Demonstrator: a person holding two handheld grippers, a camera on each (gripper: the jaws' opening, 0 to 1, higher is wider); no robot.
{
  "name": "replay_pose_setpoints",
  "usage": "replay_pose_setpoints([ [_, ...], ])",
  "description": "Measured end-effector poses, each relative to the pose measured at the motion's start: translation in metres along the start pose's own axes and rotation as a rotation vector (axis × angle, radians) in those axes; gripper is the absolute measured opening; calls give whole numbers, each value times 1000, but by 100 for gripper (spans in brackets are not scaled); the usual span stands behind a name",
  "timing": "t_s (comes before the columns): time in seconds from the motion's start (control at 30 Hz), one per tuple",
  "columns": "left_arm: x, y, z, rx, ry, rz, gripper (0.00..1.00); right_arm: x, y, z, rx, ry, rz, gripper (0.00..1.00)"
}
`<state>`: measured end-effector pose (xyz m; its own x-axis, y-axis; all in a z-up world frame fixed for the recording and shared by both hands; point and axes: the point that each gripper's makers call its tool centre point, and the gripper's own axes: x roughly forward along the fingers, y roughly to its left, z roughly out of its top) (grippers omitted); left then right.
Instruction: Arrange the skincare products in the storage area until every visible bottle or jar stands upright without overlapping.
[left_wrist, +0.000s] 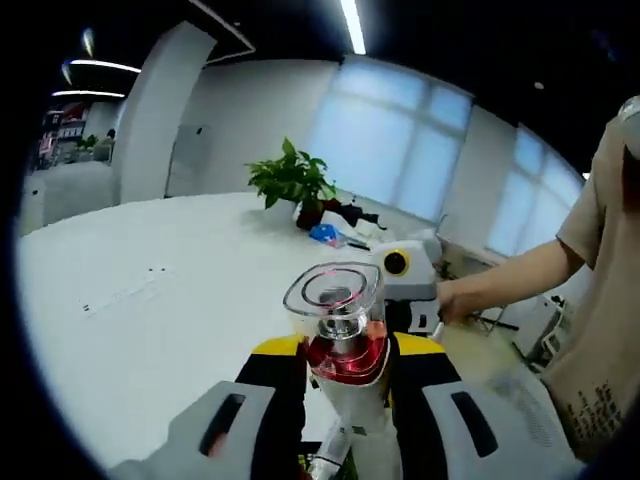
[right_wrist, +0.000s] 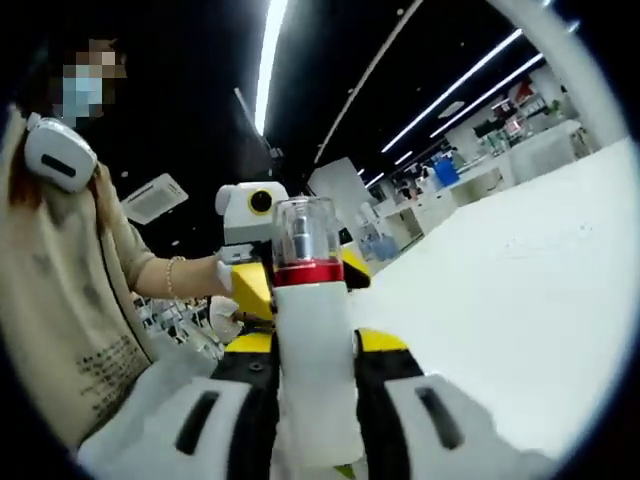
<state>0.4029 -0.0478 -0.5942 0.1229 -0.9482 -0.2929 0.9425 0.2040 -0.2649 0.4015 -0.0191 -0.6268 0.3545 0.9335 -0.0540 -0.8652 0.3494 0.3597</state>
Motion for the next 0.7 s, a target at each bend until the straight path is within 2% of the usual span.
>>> replay_pose_setpoints([
  [0.03,3,3,-2,21,22,20,29,0,-2,-1,-9,11,-5,30],
  [0.07,7,7,-5,57,56,55,29,0,-14,-5,-54,47,-38,31],
  [0.13,17,12,-6,122,71,96,29,0,-22,-7,-65,59,-55,32],
  [0.2,25,16,-7,139,90,123,28,0,-32,-11,-86,73,-79,33],
  [0.33,40,34,-19,115,130,174,28,2,-52,-22,-103,108,-134,34],
  [0.43,45,44,-29,119,163,213,28,4,-63,-32,-115,135,-150,34],
  [0.47,48,51,-35,134,188,238,28,5,-72,-39,-156,169,-175,34],
  [0.53,52,59,-42,131,203,264,28,9,-83,-47,-170,203,-189,34],
  [0.7,55,73,-41,101,199,308,29,11,-94,-47,-156,184,-186,34],
])
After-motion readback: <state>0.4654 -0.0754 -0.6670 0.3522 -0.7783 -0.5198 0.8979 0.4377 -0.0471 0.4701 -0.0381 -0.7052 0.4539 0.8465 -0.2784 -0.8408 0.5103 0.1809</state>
